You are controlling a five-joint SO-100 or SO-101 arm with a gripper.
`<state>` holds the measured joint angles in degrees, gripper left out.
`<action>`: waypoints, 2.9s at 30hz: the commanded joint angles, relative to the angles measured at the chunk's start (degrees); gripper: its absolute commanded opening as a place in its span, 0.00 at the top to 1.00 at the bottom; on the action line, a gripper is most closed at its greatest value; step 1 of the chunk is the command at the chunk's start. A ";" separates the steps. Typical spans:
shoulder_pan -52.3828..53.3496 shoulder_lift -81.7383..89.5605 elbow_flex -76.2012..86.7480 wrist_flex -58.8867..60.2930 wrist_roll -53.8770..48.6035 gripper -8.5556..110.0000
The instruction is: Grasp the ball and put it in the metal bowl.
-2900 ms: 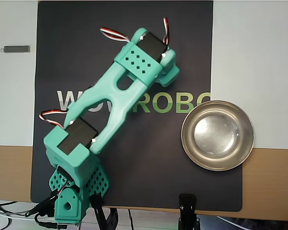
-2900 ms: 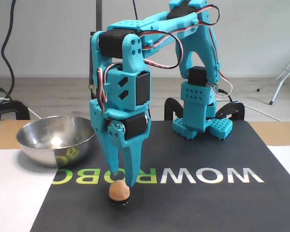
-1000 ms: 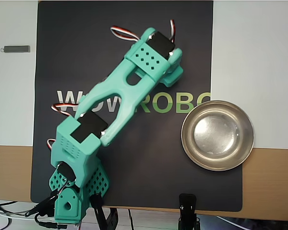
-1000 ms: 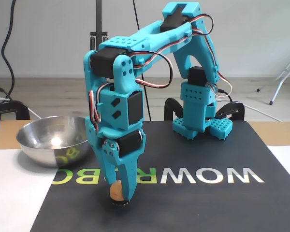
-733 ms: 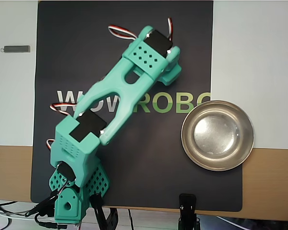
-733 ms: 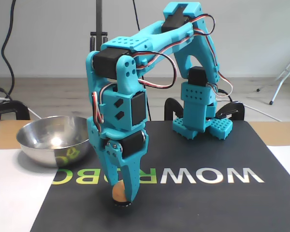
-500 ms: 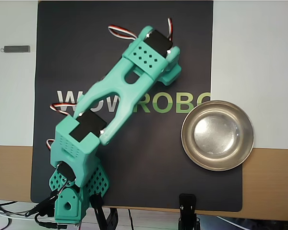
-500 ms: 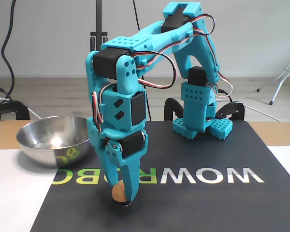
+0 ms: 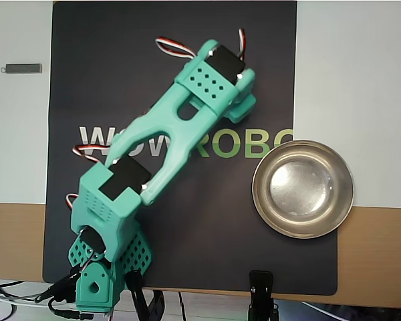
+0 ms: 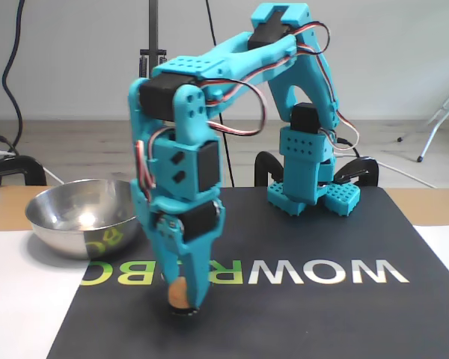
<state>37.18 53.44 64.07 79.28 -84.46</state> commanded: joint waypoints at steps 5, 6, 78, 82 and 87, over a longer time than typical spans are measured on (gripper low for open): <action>0.18 7.82 -1.76 2.20 0.26 0.82; 0.26 8.61 -2.11 3.43 0.26 0.82; 30.15 12.57 -13.10 13.45 65.83 0.82; 31.03 12.13 -13.10 13.54 65.48 0.82; 31.82 12.04 -13.10 13.45 65.30 0.82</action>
<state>68.99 65.21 53.00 93.16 -19.07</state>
